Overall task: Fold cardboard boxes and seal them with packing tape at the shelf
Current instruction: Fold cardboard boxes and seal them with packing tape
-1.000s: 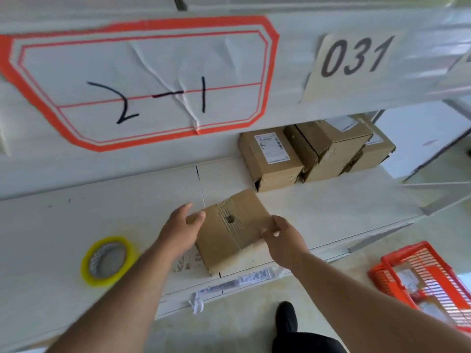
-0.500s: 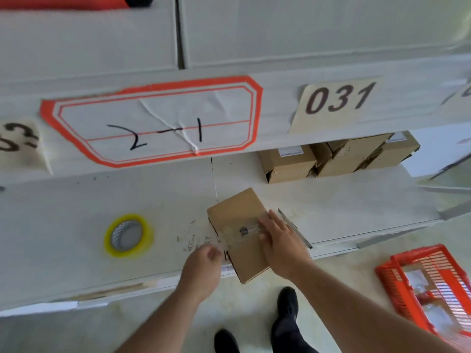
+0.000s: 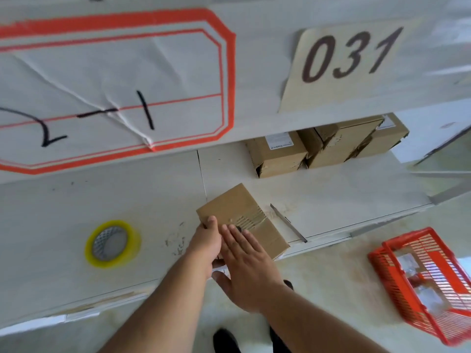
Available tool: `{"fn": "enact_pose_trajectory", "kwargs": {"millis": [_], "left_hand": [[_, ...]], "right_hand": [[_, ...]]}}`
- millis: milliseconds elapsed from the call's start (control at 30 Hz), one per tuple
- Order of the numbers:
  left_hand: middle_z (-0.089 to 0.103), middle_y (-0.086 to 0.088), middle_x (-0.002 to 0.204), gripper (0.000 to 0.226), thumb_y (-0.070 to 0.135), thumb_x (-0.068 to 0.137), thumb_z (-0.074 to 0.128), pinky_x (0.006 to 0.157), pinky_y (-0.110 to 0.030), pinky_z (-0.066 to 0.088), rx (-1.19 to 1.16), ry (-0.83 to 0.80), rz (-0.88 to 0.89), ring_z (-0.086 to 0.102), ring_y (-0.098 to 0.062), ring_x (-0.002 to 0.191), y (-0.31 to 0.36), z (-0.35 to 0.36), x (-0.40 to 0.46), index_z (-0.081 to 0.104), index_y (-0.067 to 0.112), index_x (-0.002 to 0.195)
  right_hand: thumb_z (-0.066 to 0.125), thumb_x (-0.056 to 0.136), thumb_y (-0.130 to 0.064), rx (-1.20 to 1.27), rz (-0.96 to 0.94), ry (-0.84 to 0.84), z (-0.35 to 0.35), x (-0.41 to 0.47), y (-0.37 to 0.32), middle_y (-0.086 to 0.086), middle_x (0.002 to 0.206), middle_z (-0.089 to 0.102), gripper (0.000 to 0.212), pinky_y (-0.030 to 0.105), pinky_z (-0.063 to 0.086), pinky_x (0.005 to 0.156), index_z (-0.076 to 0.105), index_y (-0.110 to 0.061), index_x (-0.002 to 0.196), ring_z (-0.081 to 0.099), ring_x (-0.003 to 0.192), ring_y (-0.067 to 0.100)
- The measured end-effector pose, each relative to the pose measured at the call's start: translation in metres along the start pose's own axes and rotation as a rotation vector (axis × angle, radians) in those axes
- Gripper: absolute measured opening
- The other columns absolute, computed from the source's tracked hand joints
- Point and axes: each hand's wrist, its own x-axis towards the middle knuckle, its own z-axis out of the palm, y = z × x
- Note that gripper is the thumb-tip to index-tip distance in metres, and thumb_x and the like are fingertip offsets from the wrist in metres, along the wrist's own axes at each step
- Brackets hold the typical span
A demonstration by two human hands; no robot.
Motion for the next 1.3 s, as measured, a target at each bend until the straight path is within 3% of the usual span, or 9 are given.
{"fn": "enact_pose_trajectory", "kwargs": {"millis": [100, 233, 333, 533, 700, 867, 1033, 1167, 1300], "left_hand": [[0.067, -0.008, 0.124, 0.067, 0.073, 0.092, 0.031, 0.082, -0.057, 0.062, 0.076, 0.077, 0.020, 0.067, -0.034, 0.107, -0.002, 0.002, 0.011, 0.060, 0.028, 0.131], [0.068, -0.009, 0.113, 0.053, 0.061, 0.105, 0.032, 0.068, -0.059, 0.063, -0.002, 0.037, -0.011, 0.069, -0.031, 0.098, 0.004, 0.004, 0.001, 0.059, 0.021, 0.126], [0.062, -0.006, 0.117, 0.051, 0.060, 0.105, 0.031, 0.068, -0.056, 0.064, 0.016, 0.048, -0.010, 0.063, -0.028, 0.100, 0.003, 0.005, -0.001, 0.054, 0.022, 0.130], [0.064, -0.009, 0.111, 0.049, 0.058, 0.106, 0.031, 0.069, -0.051, 0.064, 0.038, 0.097, -0.019, 0.064, -0.028, 0.097, 0.000, 0.009, -0.006, 0.056, 0.019, 0.122], [0.068, -0.012, 0.105, 0.042, 0.049, 0.105, 0.045, 0.082, -0.052, 0.063, 0.064, 0.072, -0.008, 0.069, -0.034, 0.095, -0.030, 0.024, -0.022, 0.058, 0.010, 0.111], [0.077, -0.008, 0.102, 0.027, 0.035, 0.108, 0.045, 0.093, -0.049, 0.059, -0.225, -0.052, -0.014, 0.073, -0.028, 0.099, -0.042, 0.022, -0.035, 0.066, 0.017, 0.110], [0.071, -0.014, 0.121, 0.030, 0.029, 0.098, 0.058, 0.096, -0.050, 0.058, -0.130, 0.017, -0.030, 0.069, -0.034, 0.110, -0.056, 0.015, -0.013, 0.068, 0.010, 0.118], [0.071, -0.006, 0.117, 0.061, 0.068, 0.080, 0.041, 0.089, -0.057, 0.059, -0.240, 0.315, 0.096, 0.069, -0.032, 0.103, -0.039, -0.001, -0.006, 0.064, 0.027, 0.119], [0.058, -0.009, 0.135, 0.092, 0.078, 0.082, 0.044, 0.079, -0.053, 0.061, -0.164, 0.294, 0.163, 0.062, -0.035, 0.107, -0.007, 0.005, -0.035, 0.031, 0.020, 0.153]], "right_hand": [[0.016, 0.106, -0.064, 0.029, 0.109, -0.004, -0.010, 0.017, 0.011, 0.008, 0.172, 0.012, 0.078, 0.043, 0.005, 0.125, 0.024, -0.011, 0.164, 0.004, 0.160, 0.022], [0.002, 0.100, -0.070, 0.084, 0.339, -0.100, -0.022, 0.036, 0.022, 0.003, 0.168, -0.028, 0.086, 0.045, -0.014, 0.127, -0.016, -0.013, 0.163, -0.032, 0.154, 0.018], [0.002, 0.095, -0.077, 0.124, 0.476, -0.111, -0.026, 0.050, 0.033, 0.007, 0.169, -0.029, 0.096, 0.049, -0.005, 0.128, -0.022, -0.011, 0.161, -0.024, 0.158, 0.025], [0.012, 0.096, -0.080, 0.179, 0.610, -0.109, -0.038, 0.067, 0.047, 0.017, 0.151, 0.042, 0.101, 0.044, 0.041, 0.109, 0.008, -0.004, 0.162, 0.045, 0.136, 0.035], [0.010, 0.106, -0.064, 0.338, 0.708, -0.108, -0.053, 0.077, 0.072, 0.012, 0.113, 0.069, 0.068, 0.042, 0.045, 0.080, 0.056, -0.014, 0.117, 0.064, 0.104, 0.035], [0.023, 0.110, -0.045, 0.328, 0.517, -0.049, -0.086, 0.045, 0.065, 0.004, 0.122, 0.069, 0.046, 0.038, 0.053, 0.091, 0.057, -0.025, 0.134, 0.064, 0.108, 0.029], [0.027, 0.104, -0.042, 0.072, 0.147, 0.052, -0.069, 0.007, 0.020, -0.001, 0.168, 0.032, 0.063, 0.033, 0.015, 0.126, 0.039, -0.017, 0.160, 0.030, 0.155, 0.019], [0.044, 0.094, -0.040, -0.022, 0.072, 0.132, -0.035, -0.009, 0.002, 0.007, 0.148, 0.060, 0.057, 0.042, 0.037, 0.116, 0.067, -0.011, 0.137, 0.056, 0.139, 0.022], [0.050, 0.091, -0.027, 0.057, 0.012, 0.252, -0.030, -0.004, 0.007, 0.003, 0.140, 0.067, 0.046, 0.038, 0.052, 0.108, 0.073, -0.016, 0.129, 0.061, 0.132, 0.021]]}}
